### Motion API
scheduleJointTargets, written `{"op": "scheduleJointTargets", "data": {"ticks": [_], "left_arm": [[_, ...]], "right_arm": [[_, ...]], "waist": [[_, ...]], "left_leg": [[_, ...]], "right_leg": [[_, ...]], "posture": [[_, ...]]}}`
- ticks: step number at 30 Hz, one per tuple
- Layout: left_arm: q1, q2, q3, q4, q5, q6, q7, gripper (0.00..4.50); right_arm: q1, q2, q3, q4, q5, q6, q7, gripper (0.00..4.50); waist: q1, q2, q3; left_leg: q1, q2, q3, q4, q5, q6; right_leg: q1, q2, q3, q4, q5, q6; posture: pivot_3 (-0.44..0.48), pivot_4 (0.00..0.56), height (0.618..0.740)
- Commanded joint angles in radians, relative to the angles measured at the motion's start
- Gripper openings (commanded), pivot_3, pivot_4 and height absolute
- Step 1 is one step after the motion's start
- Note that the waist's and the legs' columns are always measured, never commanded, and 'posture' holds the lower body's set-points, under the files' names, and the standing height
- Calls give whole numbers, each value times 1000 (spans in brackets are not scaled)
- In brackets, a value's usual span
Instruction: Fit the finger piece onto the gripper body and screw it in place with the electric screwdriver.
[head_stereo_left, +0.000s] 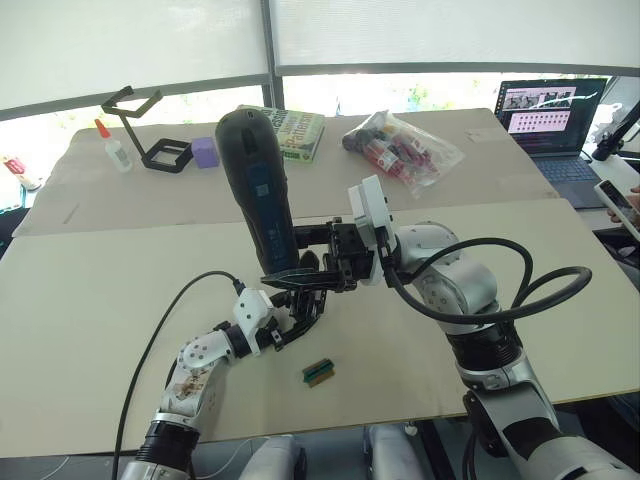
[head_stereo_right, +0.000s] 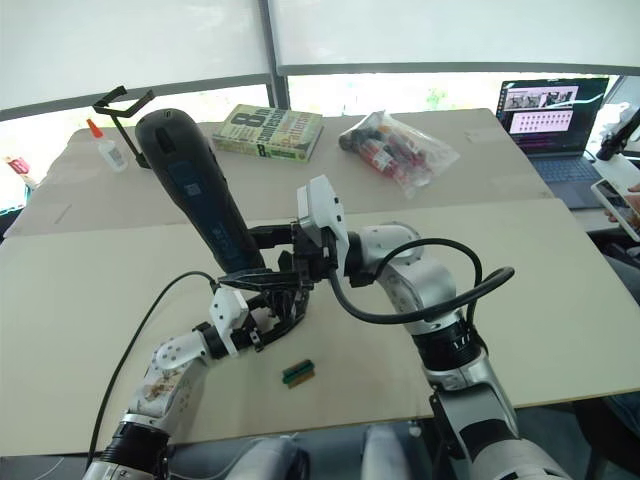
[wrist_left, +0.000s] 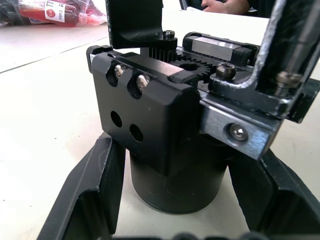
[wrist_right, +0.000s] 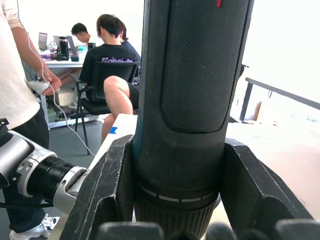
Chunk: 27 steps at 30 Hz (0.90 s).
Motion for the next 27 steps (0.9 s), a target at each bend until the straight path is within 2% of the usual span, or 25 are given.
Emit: {"op": "scheduleJointTargets", "data": {"ticks": [1, 19, 27], "left_arm": [[36, -3, -58, 22, 22, 42, -22, 2502], [37, -4, -58, 18, 21, 46, -22, 2502], [36, -2, -60, 14, 21, 52, -22, 2502]], "right_arm": [[-1, 8, 3, -45, 13, -12, 2, 1976], [22, 16, 22, 1, -32, -22, -16, 1976], [43, -23, 60, 25, -78, 26, -41, 1976]], "waist": [[0, 0, 0], [0, 1, -1], [0, 1, -8]], "left_leg": [[0, 0, 0, 0, 0, 0], [0, 0, 0, 0, 0, 0], [3, 0, 0, 0, 0, 0]], "right_leg": [[0, 0, 0, 0, 0, 0], [0, 0, 0, 0, 0, 0], [2, 0, 0, 0, 0, 0]], "posture": [[0, 150, 740], [0, 150, 740], [0, 150, 740]]}}
